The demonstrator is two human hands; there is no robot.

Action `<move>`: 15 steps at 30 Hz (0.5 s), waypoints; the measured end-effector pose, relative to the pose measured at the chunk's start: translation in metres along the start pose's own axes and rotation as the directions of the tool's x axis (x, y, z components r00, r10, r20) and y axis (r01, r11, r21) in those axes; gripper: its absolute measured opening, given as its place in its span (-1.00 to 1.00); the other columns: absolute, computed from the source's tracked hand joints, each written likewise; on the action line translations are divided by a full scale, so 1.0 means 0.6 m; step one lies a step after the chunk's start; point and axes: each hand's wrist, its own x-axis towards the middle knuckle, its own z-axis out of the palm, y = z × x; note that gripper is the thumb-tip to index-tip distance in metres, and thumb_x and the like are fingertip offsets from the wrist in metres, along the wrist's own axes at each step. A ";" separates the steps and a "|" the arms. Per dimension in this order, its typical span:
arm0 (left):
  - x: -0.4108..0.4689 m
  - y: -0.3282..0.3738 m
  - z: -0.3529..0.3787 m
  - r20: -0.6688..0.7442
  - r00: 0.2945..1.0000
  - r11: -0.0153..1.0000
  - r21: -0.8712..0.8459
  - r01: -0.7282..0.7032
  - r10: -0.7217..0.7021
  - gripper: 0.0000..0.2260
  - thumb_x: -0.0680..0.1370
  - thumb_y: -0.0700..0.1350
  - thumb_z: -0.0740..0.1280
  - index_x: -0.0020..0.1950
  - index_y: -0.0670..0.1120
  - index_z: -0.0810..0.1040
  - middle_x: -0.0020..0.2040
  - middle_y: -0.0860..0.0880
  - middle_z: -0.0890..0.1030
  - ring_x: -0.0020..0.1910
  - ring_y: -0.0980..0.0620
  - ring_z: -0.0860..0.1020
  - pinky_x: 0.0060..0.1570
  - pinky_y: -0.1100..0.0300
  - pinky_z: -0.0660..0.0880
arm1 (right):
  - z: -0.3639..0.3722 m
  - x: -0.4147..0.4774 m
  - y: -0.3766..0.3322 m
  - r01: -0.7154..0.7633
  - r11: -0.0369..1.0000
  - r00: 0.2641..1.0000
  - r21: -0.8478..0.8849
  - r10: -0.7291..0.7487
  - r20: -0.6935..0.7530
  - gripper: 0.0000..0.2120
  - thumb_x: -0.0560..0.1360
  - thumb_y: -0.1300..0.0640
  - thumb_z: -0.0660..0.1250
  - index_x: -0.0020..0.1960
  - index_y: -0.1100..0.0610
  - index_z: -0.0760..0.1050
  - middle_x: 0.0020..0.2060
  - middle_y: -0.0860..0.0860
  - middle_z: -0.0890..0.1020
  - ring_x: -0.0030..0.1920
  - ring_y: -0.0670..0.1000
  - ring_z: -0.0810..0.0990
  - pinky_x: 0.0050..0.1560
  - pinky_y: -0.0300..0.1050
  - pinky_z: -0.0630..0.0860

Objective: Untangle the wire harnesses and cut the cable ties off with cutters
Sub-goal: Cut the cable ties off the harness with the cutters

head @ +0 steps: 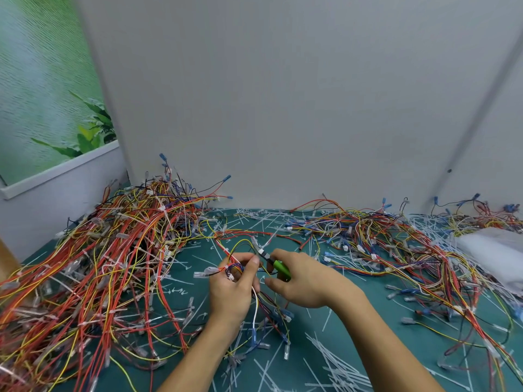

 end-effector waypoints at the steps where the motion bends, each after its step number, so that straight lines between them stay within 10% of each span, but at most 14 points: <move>1: 0.000 0.000 0.001 0.000 1.000 1.000 -0.002 0.000 0.000 -0.97 0.58 -0.27 0.41 -0.06 -0.20 0.62 -0.52 -0.10 0.50 -0.54 0.05 0.45 -0.46 0.27 0.40 | 0.001 0.000 0.000 0.002 1.000 1.000 -0.003 -0.002 -0.001 -0.81 0.60 -0.11 0.32 0.12 -0.05 0.41 -0.12 -0.06 0.56 -0.14 0.04 0.50 -0.15 -0.15 0.34; 7: 0.000 -0.004 -0.001 0.004 1.000 1.000 0.002 0.001 -0.001 -0.95 0.57 -0.24 0.42 -0.08 -0.14 0.63 -0.51 -0.11 0.51 -0.53 0.04 0.47 -0.45 0.26 0.42 | 0.000 0.002 0.000 -0.023 1.000 0.995 0.015 0.025 -0.092 -0.82 0.58 -0.14 0.36 -0.06 -0.07 0.44 -0.24 -0.07 0.54 -0.26 -0.02 0.50 -0.35 -0.25 0.32; 15: -0.002 -0.002 -0.001 0.033 0.999 1.000 0.005 -0.012 0.012 -0.94 0.58 -0.25 0.41 -0.08 -0.15 0.63 -0.51 -0.10 0.51 -0.52 0.04 0.47 -0.44 0.26 0.43 | -0.007 0.002 0.006 -0.043 0.999 0.998 0.011 0.043 -0.043 -0.75 0.57 -0.21 0.35 0.14 -0.10 0.48 -0.06 -0.03 0.58 -0.13 0.01 0.55 -0.13 -0.15 0.41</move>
